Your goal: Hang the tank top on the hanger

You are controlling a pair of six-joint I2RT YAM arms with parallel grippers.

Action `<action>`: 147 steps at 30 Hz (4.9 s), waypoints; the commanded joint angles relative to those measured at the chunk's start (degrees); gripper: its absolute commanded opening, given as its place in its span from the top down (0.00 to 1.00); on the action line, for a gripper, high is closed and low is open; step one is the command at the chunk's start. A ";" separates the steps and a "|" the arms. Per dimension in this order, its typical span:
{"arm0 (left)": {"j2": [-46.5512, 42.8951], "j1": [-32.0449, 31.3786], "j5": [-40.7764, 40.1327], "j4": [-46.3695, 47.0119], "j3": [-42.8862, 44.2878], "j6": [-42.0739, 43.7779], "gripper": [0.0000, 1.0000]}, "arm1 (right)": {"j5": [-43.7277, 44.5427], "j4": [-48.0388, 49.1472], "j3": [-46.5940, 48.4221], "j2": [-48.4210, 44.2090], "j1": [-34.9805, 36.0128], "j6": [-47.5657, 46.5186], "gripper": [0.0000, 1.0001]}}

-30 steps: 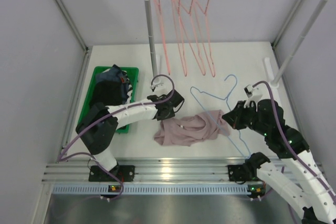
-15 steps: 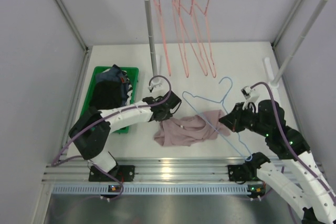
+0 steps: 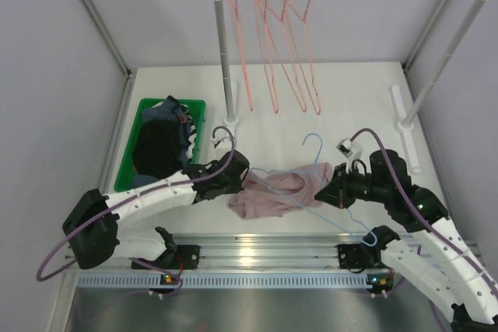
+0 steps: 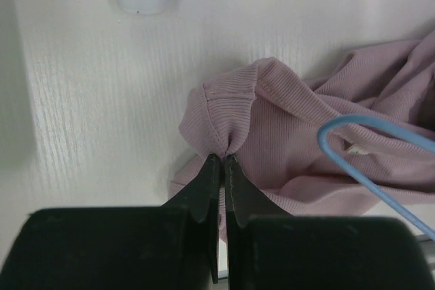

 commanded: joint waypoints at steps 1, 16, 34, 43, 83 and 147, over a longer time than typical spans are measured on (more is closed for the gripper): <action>-4.70 -0.81 2.01 5.59 -3.10 3.76 1.00 | -3.17 0.94 -0.55 -0.13 2.90 -1.59 1.00; -13.76 -5.55 3.59 7.01 -6.54 11.50 1.00 | 17.04 9.89 -1.79 8.31 24.62 4.38 1.00; -20.44 -7.76 2.98 -0.63 0.23 15.37 1.00 | 20.56 27.65 -8.19 9.28 33.40 3.60 1.00; -19.65 -7.85 2.54 -3.89 1.81 15.81 0.67 | 21.70 40.04 -14.70 9.10 36.04 4.56 1.00; -15.08 -7.84 -9.94 -6.29 -8.11 -11.97 0.56 | 20.74 48.49 -16.73 16.92 36.13 3.42 1.00; -23.25 -11.71 -2.48 -11.63 6.04 12.20 0.49 | 18.98 65.36 -14.35 26.06 35.69 1.14 1.00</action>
